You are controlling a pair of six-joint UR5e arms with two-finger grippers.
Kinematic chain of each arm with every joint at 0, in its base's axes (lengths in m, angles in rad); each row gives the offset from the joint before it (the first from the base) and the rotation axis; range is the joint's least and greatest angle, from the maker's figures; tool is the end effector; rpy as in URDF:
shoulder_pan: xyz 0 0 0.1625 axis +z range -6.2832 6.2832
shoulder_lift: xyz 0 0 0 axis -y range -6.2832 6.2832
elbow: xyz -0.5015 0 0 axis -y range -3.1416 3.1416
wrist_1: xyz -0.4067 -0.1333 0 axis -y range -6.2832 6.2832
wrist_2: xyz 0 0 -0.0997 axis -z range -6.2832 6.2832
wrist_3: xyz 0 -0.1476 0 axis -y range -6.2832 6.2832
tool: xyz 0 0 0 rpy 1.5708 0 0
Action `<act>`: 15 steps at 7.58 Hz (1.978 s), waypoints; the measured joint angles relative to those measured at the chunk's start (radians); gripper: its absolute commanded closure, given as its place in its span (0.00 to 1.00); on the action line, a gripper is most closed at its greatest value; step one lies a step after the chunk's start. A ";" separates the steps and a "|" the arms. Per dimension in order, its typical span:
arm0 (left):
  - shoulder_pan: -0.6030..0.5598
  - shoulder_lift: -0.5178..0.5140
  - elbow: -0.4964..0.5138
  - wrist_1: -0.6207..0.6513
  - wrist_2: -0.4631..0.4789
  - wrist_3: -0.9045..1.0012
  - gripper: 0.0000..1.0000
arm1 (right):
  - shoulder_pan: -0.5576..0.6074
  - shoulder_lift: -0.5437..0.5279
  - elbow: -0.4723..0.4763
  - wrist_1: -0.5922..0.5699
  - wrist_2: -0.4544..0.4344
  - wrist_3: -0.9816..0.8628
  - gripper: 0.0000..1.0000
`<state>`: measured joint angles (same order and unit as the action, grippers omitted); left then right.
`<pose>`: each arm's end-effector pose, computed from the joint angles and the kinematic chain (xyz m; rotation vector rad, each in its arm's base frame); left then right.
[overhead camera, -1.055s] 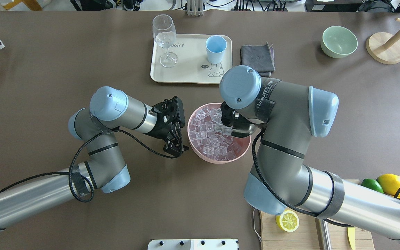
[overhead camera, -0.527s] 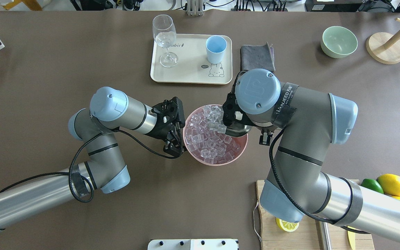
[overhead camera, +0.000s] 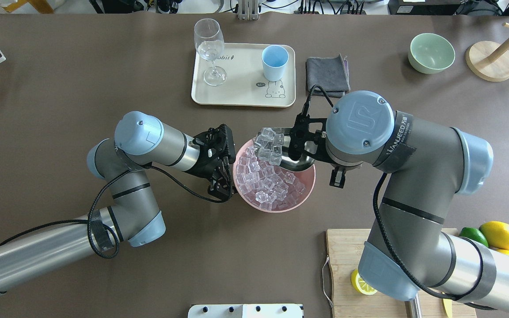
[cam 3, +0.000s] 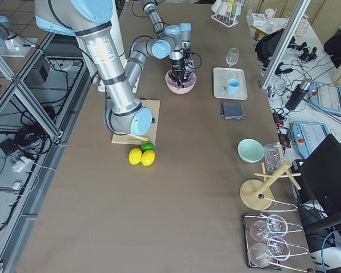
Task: Put ice in cup with scoop
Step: 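Dip the scoop into the ice with the right gripper and scoop cubes up, then carry the ice-filled scoop with the right gripper toward the blue cup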
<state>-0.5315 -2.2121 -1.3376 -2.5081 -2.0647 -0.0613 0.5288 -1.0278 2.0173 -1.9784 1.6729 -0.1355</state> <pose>0.6767 -0.4713 0.3348 0.9629 1.1112 1.1386 -0.4985 -0.4282 0.3198 0.5089 -0.3650 -1.1711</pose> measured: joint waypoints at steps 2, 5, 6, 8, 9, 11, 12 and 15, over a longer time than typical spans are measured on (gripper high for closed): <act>0.002 0.000 0.000 0.000 0.000 0.000 0.02 | -0.001 -0.043 0.066 0.037 0.010 0.023 1.00; 0.005 0.000 0.000 0.000 -0.001 0.000 0.02 | 0.004 -0.137 0.184 0.140 0.012 0.082 1.00; 0.005 0.001 -0.001 0.000 0.000 0.000 0.02 | 0.024 -0.160 0.208 0.194 0.014 0.105 1.00; 0.002 0.005 -0.006 0.001 0.001 -0.001 0.02 | 0.085 -0.178 0.220 0.273 0.028 0.127 1.00; -0.003 0.006 -0.009 0.005 0.001 -0.001 0.02 | 0.120 -0.180 0.215 0.286 0.051 0.131 1.00; -0.011 0.027 -0.051 0.048 0.002 -0.002 0.02 | 0.215 -0.168 0.125 0.251 0.200 0.124 1.00; -0.012 0.049 -0.096 0.088 0.004 -0.002 0.02 | 0.270 -0.145 0.055 0.209 0.279 0.112 1.00; -0.013 0.073 -0.145 0.130 0.007 -0.002 0.02 | 0.391 0.028 -0.186 -0.026 0.423 -0.008 1.00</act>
<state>-0.5445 -2.1389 -1.4823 -2.3782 -2.0582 -0.0629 0.9194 -0.9996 1.8310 -2.0046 2.0961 -0.1431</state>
